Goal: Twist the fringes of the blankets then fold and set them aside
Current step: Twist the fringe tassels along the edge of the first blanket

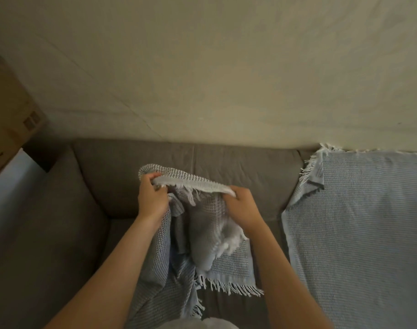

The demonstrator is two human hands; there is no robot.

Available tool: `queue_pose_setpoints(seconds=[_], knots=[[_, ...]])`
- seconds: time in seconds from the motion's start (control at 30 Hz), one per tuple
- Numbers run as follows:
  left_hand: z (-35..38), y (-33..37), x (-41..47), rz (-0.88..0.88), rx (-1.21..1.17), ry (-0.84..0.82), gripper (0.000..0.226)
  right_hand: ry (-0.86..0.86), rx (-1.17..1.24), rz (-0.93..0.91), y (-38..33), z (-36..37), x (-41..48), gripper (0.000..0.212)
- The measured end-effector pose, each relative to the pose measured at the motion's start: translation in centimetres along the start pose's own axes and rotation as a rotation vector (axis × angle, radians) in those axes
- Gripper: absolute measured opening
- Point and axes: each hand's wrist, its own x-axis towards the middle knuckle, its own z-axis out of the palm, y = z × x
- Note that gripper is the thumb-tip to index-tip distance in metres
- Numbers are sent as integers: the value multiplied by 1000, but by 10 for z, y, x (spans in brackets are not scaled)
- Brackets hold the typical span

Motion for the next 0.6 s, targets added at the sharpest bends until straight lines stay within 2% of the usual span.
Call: queue_pose_setpoints(seconds=[0.07, 0.17, 0.23, 0.27, 0.37, 0.43, 0.5, 0.6], knots=[[0, -2, -4, -26, -29, -20, 41, 72, 212, 126, -18, -6, 2, 28], [-2, -2, -8, -78, -67, -122, 59, 247, 698, 334, -37, -18, 5, 22], [-3, -4, -8, -84, 11, -204, 65, 362, 917, 302, -35, -20, 8, 24], [-3, -3, -9, -78, 50, -229, 63, 378, 891, 260, -32, -19, 8, 24], [-2, 5, -13, -11, 96, -282, 51, 339, 506, 184, -21, -4, 3, 27], [-1, 10, -16, 65, 135, -340, 44, 277, 234, 154, -12, 9, -3, 49], [-1, 16, -18, 140, 156, -407, 37, 244, -18, 47, -5, 19, -9, 66], [-1, 27, -23, 228, 146, -522, 30, 101, -172, -159, -5, 35, -16, 68]])
